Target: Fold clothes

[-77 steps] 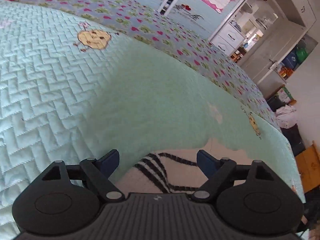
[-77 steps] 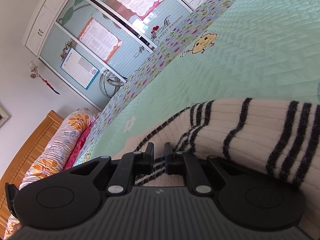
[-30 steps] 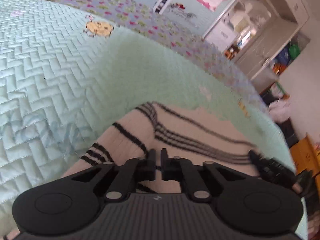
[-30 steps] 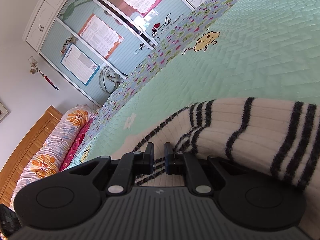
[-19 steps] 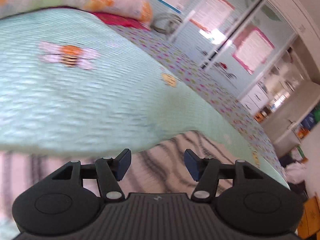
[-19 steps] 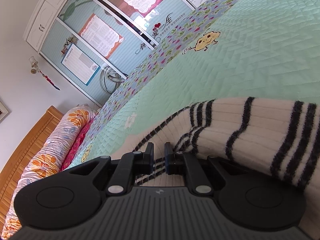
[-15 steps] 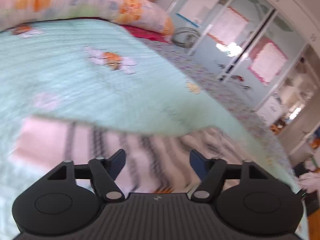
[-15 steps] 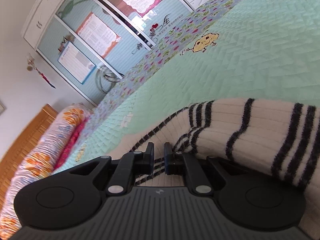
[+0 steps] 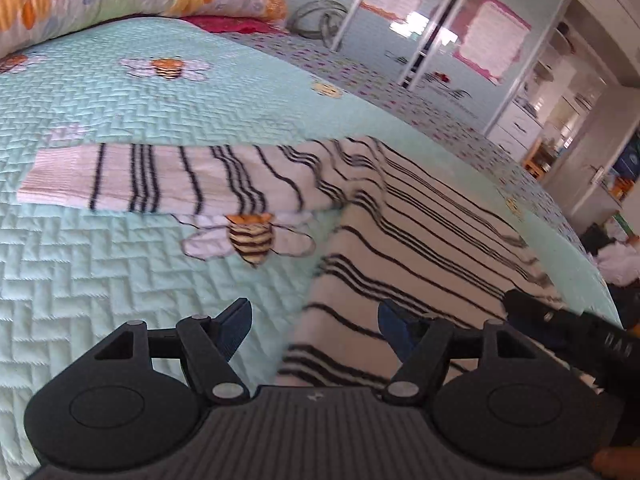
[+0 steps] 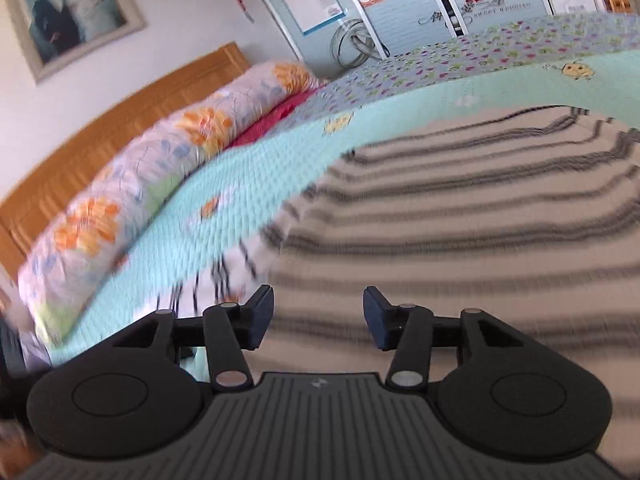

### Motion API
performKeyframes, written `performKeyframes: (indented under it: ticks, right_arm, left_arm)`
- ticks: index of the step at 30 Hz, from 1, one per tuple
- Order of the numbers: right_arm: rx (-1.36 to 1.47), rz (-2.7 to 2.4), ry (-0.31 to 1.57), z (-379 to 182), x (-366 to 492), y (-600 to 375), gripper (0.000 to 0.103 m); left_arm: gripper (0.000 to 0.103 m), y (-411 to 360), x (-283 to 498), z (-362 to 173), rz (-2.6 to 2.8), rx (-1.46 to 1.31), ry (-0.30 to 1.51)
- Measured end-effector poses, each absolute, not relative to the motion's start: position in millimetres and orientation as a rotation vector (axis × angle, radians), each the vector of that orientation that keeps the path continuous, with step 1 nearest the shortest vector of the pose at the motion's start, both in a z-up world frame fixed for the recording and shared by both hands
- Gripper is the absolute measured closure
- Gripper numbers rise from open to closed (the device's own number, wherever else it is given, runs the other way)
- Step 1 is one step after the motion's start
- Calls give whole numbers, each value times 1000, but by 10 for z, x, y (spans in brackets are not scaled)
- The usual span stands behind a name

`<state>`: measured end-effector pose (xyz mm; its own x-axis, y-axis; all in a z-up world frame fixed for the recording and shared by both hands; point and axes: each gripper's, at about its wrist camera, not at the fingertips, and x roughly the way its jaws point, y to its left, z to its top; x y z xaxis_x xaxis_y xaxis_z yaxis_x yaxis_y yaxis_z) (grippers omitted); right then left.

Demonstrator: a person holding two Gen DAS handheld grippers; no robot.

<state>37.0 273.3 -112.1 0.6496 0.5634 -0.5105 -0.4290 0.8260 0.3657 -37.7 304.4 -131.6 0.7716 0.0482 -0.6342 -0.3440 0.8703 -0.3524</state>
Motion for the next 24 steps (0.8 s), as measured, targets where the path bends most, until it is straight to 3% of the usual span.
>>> performKeyframes:
  ticks: [4,6,9,10,12,24]
  right_arm:
    - [167,621,668,-1035,-396,2677,74]
    - [119,591,667,-987,-590,2591,77]
    - [-12,549,665,-1122,-718,2602,78]
    - [-53,550,749,-1319,-658,2647,76]
    - [-51,560,711,-1604,-723,2632,76]
    - [-47,516,684,-1354,-842,2684,75]
  left_arm:
    - [50,2704,-426,-1524,142,-420,765]
    - [56,2630,-475,-1624,155,-362,748]
    - [55,2562,-526,-1700,166,-306,721]
    - [56,2563,-528,-1702,163,-304,721]
    - [56,2567,-529,-1699,155,-298,724]
    - [53,2585,-498,-1691,106,-284,738]
